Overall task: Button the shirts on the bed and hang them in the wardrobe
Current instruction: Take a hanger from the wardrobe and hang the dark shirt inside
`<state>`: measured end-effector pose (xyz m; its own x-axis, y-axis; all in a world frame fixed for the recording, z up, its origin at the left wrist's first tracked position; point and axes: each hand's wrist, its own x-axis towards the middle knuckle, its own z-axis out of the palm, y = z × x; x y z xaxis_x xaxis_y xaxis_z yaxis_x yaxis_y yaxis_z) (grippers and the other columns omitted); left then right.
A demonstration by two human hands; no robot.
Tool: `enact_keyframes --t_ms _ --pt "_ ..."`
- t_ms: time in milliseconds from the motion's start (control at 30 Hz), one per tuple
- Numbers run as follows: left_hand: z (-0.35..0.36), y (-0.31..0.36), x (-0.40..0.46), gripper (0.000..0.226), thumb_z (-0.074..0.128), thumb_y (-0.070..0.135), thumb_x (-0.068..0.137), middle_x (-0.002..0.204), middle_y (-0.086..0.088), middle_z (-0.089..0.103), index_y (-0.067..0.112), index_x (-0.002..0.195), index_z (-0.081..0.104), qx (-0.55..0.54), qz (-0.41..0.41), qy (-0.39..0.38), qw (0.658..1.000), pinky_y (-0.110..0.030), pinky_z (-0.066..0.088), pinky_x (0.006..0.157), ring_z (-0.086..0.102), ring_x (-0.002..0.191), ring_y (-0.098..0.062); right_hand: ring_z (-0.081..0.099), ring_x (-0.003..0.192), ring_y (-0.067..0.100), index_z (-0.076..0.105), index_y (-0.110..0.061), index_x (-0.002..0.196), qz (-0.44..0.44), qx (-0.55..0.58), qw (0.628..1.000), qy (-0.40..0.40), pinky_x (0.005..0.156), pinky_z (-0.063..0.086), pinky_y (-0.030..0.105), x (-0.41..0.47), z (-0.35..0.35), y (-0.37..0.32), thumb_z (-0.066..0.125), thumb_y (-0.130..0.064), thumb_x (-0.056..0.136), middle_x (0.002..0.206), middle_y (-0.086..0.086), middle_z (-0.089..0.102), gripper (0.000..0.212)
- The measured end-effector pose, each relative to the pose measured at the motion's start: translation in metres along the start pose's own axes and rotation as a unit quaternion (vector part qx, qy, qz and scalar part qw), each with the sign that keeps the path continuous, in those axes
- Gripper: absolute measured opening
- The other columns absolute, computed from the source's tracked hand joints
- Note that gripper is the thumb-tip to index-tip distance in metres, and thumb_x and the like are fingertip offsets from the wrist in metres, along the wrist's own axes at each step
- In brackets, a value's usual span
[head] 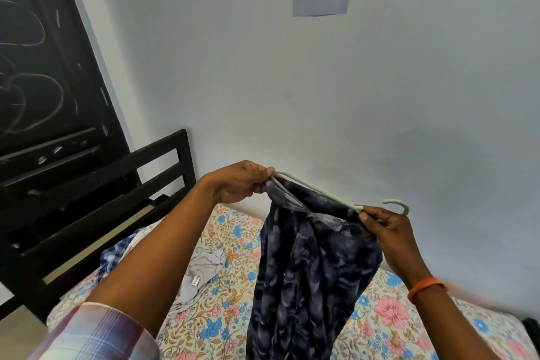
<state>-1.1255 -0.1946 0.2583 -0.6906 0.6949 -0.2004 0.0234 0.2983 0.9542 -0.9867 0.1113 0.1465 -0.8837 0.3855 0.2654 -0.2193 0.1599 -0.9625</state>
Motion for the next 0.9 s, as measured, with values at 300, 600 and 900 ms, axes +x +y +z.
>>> enact_keyframes --t_ms 300,600,900 --pt "-0.001 0.021 0.007 0.008 0.072 0.006 0.083 0.083 -0.013 0.074 -0.001 0.088 0.074 0.214 -0.141 0.15 0.955 -0.032 0.059 0.074 0.069 0.073 -0.021 0.069 0.093 0.005 0.078 -0.014 0.099 -0.061 -0.092 0.993 -0.045 0.082 0.052 0.012 0.009 0.001 -0.004 0.072 -0.006 0.086 0.101 -0.002 0.075 0.016" --pt "0.033 0.035 0.011 0.003 0.067 -0.002 0.082 0.082 -0.012 0.069 0.001 0.082 0.066 0.504 -0.129 0.163 0.839 -0.032 0.059 0.068 0.069 0.072 -0.023 0.064 0.093 0.002 0.075 -0.026 0.094 -0.096 -0.186 0.976 -0.058 0.082 0.047 0.009 0.019 -0.006 0.002 0.073 -0.007 0.086 0.098 -0.005 0.07 0.02" --pt "0.018 0.031 0.004 0.009 0.056 -0.003 0.094 0.09 -0.022 0.066 -0.009 0.095 0.063 0.097 -0.193 0.158 0.964 -0.04 0.06 0.079 0.066 0.077 -0.03 0.063 0.086 0.011 0.078 -0.012 0.101 -0.092 -0.194 0.972 -0.093 0.075 0.045 0.014 0.018 -0.03 -0.003 0.071 -0.009 0.088 0.091 0.005 0.065 0.016"
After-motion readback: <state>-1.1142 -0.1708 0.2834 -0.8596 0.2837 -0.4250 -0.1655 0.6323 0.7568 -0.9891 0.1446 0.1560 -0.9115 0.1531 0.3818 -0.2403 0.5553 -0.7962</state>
